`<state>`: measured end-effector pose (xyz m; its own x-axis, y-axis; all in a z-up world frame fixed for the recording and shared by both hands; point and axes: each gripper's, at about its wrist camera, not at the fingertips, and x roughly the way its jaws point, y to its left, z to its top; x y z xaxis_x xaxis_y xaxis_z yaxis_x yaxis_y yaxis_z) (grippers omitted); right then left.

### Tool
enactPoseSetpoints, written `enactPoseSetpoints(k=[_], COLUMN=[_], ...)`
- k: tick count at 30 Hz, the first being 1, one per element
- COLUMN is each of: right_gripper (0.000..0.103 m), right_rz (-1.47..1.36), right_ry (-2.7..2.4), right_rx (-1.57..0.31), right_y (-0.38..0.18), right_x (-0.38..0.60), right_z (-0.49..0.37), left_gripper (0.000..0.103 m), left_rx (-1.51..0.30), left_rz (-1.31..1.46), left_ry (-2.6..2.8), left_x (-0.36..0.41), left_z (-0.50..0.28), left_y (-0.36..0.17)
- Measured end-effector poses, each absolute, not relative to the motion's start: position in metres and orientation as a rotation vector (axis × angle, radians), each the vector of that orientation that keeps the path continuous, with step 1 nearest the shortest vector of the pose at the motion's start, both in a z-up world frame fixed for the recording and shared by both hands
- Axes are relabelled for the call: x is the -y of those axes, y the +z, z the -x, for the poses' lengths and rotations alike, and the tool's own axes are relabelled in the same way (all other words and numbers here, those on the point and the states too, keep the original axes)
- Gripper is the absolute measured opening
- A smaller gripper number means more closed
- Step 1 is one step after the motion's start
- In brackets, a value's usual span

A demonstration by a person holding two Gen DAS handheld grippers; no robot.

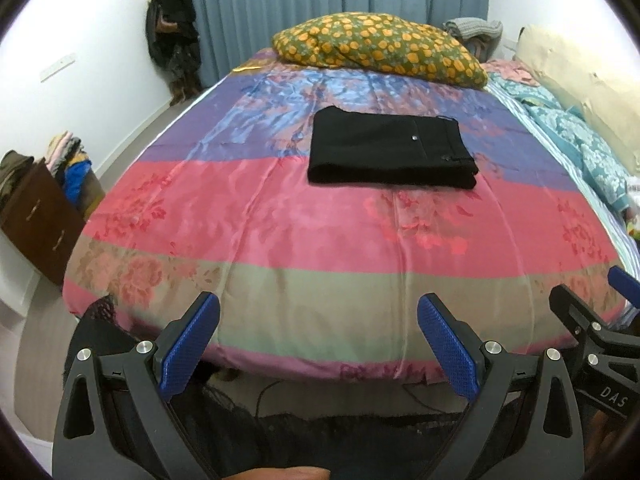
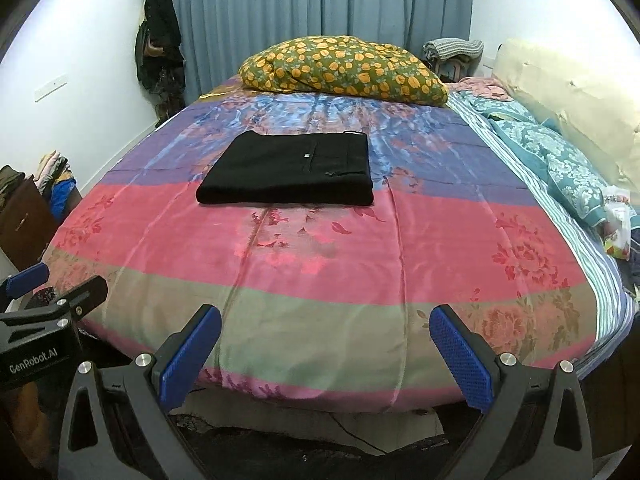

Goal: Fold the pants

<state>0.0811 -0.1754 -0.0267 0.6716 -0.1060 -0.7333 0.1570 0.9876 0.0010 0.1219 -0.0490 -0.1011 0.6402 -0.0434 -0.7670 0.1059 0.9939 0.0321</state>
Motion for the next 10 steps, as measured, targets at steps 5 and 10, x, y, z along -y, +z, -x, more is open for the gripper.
enactPoseSetpoints(k=[5, 10], right_gripper=[0.103, 0.103], right_rz=[-0.069, -0.073], right_ry=[-0.146, -0.145], right_rx=[-0.83, -0.822], right_y=[-0.0278, -0.0276], right_x=[0.1755, 0.177], right_z=[-0.0818, -0.0817], left_gripper=[0.1, 0.1], left_rx=[-0.896, -0.881], left_rz=[-0.054, -0.067], left_ry=[-0.108, -0.102], left_x=[0.0486, 0.0503], left_z=[-0.1231, -0.1208], left_y=[-0.1059, -0.1073])
